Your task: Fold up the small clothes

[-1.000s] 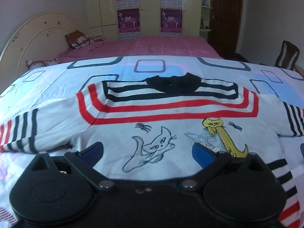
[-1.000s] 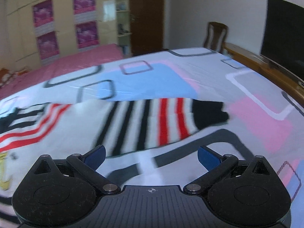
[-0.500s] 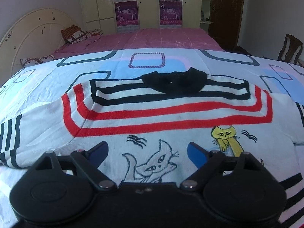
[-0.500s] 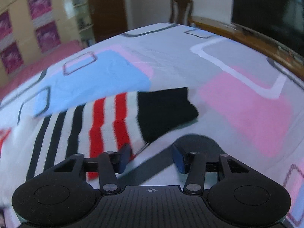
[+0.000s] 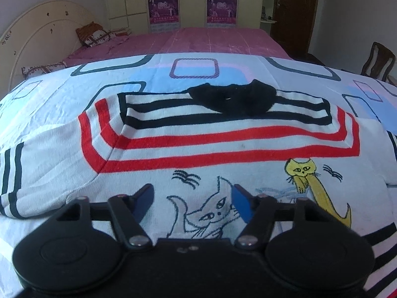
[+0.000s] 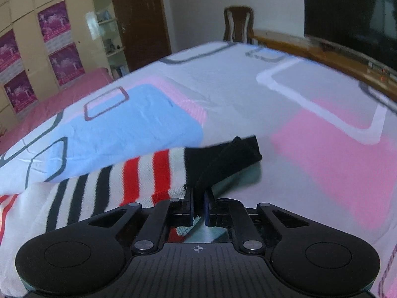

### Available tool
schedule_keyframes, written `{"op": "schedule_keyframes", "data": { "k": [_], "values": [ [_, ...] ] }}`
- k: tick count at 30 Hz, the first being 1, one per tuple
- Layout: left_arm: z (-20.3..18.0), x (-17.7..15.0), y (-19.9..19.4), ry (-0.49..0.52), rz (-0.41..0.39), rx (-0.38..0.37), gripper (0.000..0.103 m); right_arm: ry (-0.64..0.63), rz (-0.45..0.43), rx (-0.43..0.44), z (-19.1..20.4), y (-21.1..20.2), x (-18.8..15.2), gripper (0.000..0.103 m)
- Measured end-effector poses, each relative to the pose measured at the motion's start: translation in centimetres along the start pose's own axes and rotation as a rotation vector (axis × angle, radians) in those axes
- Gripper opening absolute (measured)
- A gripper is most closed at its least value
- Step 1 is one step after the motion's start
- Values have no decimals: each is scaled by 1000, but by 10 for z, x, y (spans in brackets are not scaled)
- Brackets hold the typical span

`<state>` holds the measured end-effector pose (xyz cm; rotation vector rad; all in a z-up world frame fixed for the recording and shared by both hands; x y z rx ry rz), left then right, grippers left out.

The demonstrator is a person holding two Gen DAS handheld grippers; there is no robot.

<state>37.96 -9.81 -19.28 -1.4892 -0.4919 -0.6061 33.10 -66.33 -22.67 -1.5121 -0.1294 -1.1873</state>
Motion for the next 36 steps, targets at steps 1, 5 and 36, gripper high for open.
{"op": "schedule_keyframes", "data": {
  "k": [1,5,36],
  "values": [
    [1,0,-1,0,3,-6,58,-11,-18,9,5,-5,2,7],
    [8,0,-9,-4,0,-12,54,-78,-85,46,35,-31,10,7],
    [68,12,-14,-51,-25,-266,71,-570,90,502,364,-151,-176,8]
  ]
}}
Point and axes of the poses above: each gripper's, at about its wrist camera, not at the fingertips, and y roughly the way its jaws point, z to its left, x to its top, the point moved 5 cm from there along y, roughly the way its jaws point
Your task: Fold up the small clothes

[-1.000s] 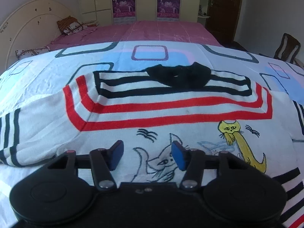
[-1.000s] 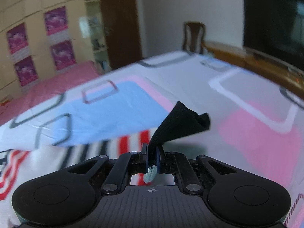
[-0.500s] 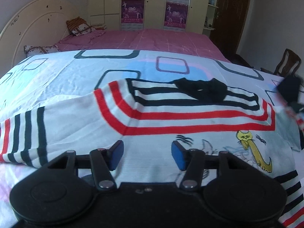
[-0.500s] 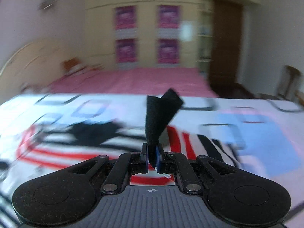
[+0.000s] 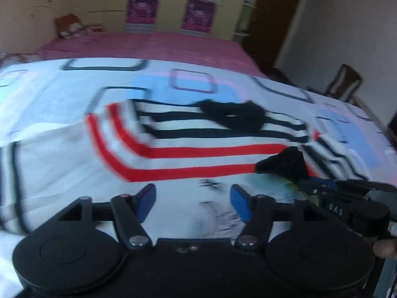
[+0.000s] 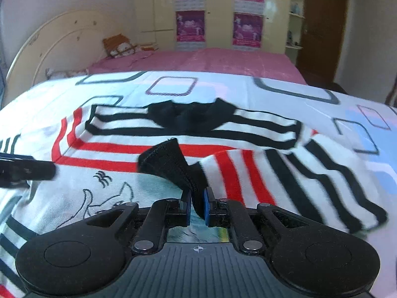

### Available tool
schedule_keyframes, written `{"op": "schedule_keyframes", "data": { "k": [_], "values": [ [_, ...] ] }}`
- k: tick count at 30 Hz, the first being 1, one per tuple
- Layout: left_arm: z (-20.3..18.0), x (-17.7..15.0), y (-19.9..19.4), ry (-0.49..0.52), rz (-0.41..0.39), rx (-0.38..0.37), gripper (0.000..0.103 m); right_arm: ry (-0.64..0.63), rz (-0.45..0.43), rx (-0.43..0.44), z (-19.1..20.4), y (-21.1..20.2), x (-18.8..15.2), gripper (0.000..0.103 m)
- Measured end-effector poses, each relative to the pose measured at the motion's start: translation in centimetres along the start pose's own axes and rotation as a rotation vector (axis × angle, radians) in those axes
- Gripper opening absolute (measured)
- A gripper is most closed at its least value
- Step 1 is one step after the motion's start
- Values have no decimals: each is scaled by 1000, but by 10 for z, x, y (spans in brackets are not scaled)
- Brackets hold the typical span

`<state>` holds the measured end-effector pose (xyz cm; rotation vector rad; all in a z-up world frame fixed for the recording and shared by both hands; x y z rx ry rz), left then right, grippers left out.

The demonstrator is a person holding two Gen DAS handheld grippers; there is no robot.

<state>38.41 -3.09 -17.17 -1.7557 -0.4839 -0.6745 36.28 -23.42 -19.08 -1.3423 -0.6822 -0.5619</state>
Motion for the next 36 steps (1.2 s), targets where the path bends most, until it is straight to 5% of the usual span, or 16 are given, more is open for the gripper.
{"op": "schedule_keyframes", "data": {
  "k": [2,3,5,9,11,16,18,21,26,28,30,36],
  "values": [
    [-21,4,11,3,14,-51,74,11,-7,5,-11,-10,-2,17],
    [-30,4,16,2,23,-72,75,15,-13,-4,-15,-14,-3,50],
    [-47,5,26,-10,42,-102,76,-7,-67,-23,-18,-22,-4,83],
    [-58,1,34,-61,76,-114,79,-10,-78,41,-21,-29,-10,83],
    [-62,-2,41,-85,101,-118,78,13,-84,1,-37,-37,-15,83],
    [-82,-19,57,-130,197,-191,44,45,-59,-108,-89,-51,-36,83],
    [-86,-27,67,-172,224,-197,43,72,-36,-134,-106,-53,-45,83],
    [-83,-31,78,-231,194,-182,30,115,-11,-155,-127,-51,-53,66],
    [-81,-24,82,-300,143,-205,7,218,8,-163,-155,-43,-57,66],
    [-81,-21,81,-309,111,-195,7,240,5,-152,-161,-40,-55,65],
    [-81,-15,75,-307,74,-194,6,260,13,-113,-162,-35,-50,37],
    [-73,21,39,-246,-100,-190,5,366,18,-79,-173,-28,-43,36]
  ]
}}
Point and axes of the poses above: each gripper's, at about its wrist camera, not at the fingertips, and y roughly the way its jaws point, z to its left, x to its top, the point moved 5 cm from there along y, roughly the way its jaws point
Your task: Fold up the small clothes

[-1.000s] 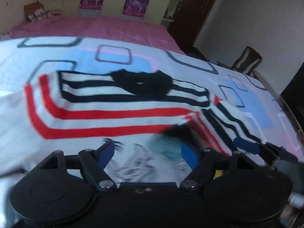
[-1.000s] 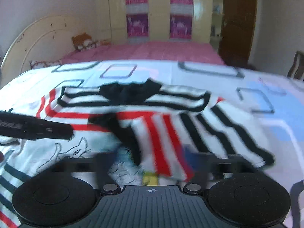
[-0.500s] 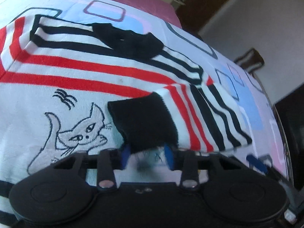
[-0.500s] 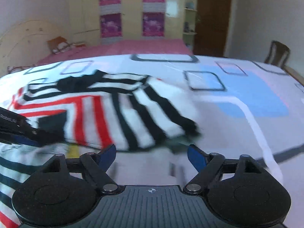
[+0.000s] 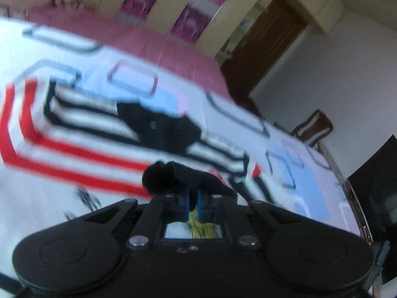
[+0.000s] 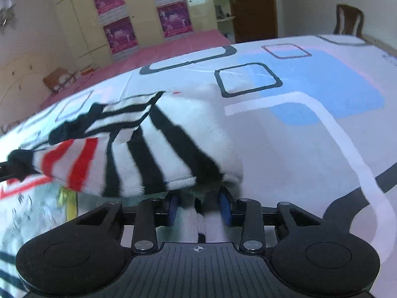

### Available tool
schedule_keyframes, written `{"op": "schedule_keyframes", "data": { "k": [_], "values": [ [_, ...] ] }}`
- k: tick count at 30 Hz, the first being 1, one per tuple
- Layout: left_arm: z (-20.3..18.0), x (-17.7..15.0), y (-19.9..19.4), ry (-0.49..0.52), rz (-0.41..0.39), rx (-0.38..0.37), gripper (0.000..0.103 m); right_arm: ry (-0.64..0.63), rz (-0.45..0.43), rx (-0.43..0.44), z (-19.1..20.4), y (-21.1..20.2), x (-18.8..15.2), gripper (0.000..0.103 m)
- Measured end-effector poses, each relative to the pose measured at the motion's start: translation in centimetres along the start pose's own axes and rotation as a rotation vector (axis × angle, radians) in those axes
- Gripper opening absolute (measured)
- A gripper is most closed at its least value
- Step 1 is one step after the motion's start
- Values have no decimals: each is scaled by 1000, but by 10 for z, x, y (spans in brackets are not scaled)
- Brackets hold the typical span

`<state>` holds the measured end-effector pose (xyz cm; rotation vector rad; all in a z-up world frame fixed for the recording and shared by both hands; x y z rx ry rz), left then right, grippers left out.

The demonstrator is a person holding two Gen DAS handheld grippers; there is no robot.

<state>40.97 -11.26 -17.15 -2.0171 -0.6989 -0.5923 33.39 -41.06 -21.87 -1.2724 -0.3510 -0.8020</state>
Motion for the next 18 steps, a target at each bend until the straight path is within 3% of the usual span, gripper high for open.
{"op": "schedule_keyframes", "data": {
  "k": [3,6,7,8,13,18],
  "values": [
    [12,14,-13,26,-65,47,5,-12,-15,-9,4,0,4,36],
    [34,15,-14,18,-53,102,5,-18,11,19,11,3,4,36],
    [43,11,-11,15,-38,127,5,-31,10,10,13,2,3,31],
    [50,7,-8,15,-25,149,5,-45,10,-5,13,1,2,13],
    [75,-18,0,-7,32,205,6,-51,-2,-22,3,-9,-4,12],
    [81,-18,3,-24,42,216,6,-122,10,-25,12,-12,-7,13]
  ]
}}
Point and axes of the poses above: each gripper's, at about its wrist camera, not at the fingertips, and y roughly the way its jaws point, z to its left, x to its top, the point moved 5 cm from there along y, roughly the way its jaws point
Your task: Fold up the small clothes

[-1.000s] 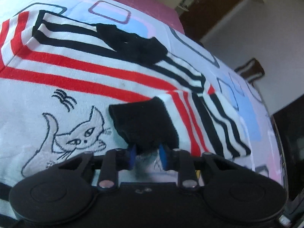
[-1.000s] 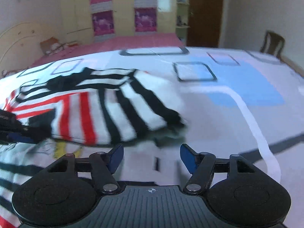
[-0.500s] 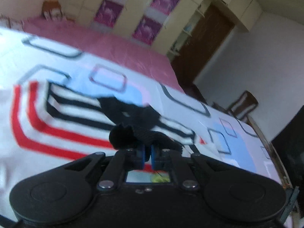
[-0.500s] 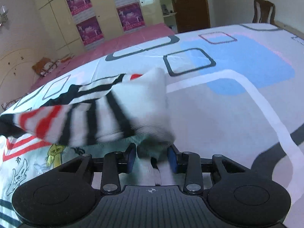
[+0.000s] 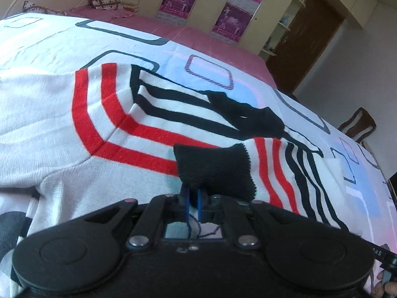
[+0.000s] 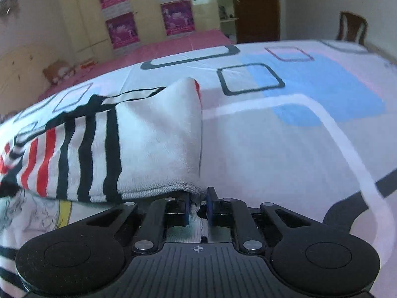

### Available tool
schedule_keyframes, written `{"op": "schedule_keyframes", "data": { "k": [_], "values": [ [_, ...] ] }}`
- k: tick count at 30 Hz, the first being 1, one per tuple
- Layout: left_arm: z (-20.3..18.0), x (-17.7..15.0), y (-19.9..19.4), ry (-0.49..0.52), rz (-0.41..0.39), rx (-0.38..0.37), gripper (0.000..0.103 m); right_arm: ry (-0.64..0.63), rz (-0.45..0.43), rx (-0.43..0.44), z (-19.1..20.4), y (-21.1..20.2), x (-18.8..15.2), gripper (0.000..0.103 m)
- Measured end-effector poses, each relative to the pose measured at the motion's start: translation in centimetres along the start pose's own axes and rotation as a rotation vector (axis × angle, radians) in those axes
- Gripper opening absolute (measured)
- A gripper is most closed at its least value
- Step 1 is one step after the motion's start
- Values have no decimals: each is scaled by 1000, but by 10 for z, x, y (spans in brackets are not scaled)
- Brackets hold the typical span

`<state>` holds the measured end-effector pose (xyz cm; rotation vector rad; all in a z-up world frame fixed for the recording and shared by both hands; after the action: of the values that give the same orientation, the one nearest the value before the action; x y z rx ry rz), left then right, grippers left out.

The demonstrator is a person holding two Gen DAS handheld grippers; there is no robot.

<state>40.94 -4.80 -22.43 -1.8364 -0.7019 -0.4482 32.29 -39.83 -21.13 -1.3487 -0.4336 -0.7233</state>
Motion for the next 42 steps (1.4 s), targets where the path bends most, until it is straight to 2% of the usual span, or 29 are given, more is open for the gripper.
{"op": "schedule_keyframes", "data": {
  "k": [2,3,4,5,6,7,8,9,11,14,16,18,19,21,26,27,29,32,34,37,39,42],
  "values": [
    [-2,-1,-5,11,14,-24,7,-27,-2,17,0,-12,-1,13],
    [-4,0,-11,16,16,-34,11,-37,-7,25,0,-17,0,13],
    [-2,-1,-17,12,14,-41,22,-38,-13,32,-2,-23,1,13],
    [-1,0,-24,0,12,-50,25,-31,-23,41,-4,-30,3,18],
    [-1,-1,-29,-12,13,-62,33,-27,-35,41,-5,-32,8,35],
    [-2,0,-31,-22,14,-75,48,-26,-55,36,-7,-37,11,46],
    [-3,1,-32,-35,15,-82,57,-32,-75,28,-6,-38,17,57],
    [-5,2,-30,-42,14,-85,66,-46,-87,31,-4,-37,22,57],
    [-9,5,-18,-42,22,-89,64,-46,-79,41,-2,-29,32,57],
    [-5,6,3,-88,52,-83,51,-25,-65,55,0,-8,45,57],
    [-1,7,11,-123,48,-81,33,-11,-55,63,1,9,57,57],
    [1,9,12,-132,24,-77,19,7,-42,70,1,27,67,57],
    [1,10,11,-122,14,-78,16,14,-32,72,2,38,72,57],
    [-5,13,4,-71,-21,-78,13,19,-18,71,5,56,79,43],
    [-11,21,-17,30,-111,-64,12,79,1,67,4,90,95,43],
    [-7,19,-12,44,-99,-41,12,89,7,77,5,94,96,41],
    [3,12,2,39,-54,-6,12,76,17,59,7,101,95,28],
    [1,7,8,71,-32,17,15,54,5,28,1,98,96,27],
    [-2,11,1,69,-38,34,24,1,-35,-31,2,90,100,27],
    [-7,21,-24,100,-145,74,29,-58,-112,-3,16,76,109,27],
    [-14,26,-34,105,-178,50,34,-112,-140,10,32,73,111,27],
    [-31,28,-18,150,-121,-13,37,-163,-75,11,49,89,100,27]
  ]
}}
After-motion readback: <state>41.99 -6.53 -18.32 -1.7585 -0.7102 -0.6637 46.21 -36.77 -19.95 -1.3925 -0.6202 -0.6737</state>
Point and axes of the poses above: each gripper's, at about its wrist camera, not at the fingertips, and y roughly the way its jaws point, z to its left, x to its top, the point moved 5 cm from there along y, roughly the way its jaws point
